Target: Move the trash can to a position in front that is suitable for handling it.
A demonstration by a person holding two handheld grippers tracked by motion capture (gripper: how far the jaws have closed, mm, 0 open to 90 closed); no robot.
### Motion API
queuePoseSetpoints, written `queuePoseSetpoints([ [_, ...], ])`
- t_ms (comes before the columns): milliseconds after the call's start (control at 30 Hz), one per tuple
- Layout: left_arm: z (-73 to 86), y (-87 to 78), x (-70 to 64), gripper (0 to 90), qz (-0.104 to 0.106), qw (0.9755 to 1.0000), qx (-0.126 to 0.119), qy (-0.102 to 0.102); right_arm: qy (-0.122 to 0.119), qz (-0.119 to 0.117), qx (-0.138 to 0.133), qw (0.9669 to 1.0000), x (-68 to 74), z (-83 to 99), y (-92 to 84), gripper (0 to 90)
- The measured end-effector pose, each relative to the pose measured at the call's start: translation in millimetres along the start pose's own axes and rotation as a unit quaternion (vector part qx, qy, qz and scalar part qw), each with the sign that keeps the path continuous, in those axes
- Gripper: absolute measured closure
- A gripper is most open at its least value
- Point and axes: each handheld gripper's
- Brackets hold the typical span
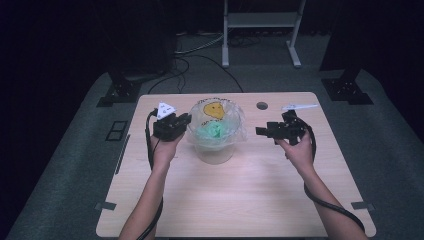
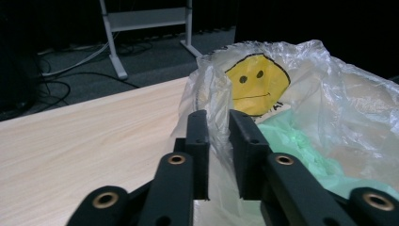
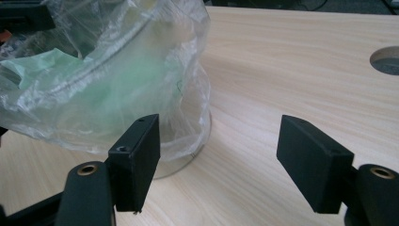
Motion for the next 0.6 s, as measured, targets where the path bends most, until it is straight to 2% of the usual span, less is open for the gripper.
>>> queuePoseSetpoints([
  [67,0.5,-1.1,0.4,82.5,0.000,1.0000,-0.001,0.004,0.001,-0.002,-0.003,1.0000,2.5,-3.1,-0.7,30.0],
  [167,1.1,-4.3,-2.5,83.6,-0.008,0.9995,-0.001,0.031,0.000,-0.006,-0.009,0.9999,5.5,-7.4,-1.1,30.0],
  [267,1.9,-7.9,-3.5,86.4,-0.005,0.9990,-0.001,0.044,0.001,-0.015,-0.019,0.9997,10.2,-13.8,-1.8,30.0],
  [433,2.0,-10.0,-3.4,89.3,0.009,0.9990,-0.002,0.043,-0.006,-0.023,-0.029,0.9993,22.4,-26.0,-0.6,30.0],
  [600,2.1,-10.8,-2.8,89.4,0.014,0.9992,-0.007,0.037,-0.013,-0.030,-0.034,0.9989,32.7,-38.0,4.7,30.0],
])
Point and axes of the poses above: each handheld gripper's, and its own axes: y roughly forward along the jaws, z roughly out of its underside, x roughly to its left, and after that the axes turned 13 degrees about x, right-handed
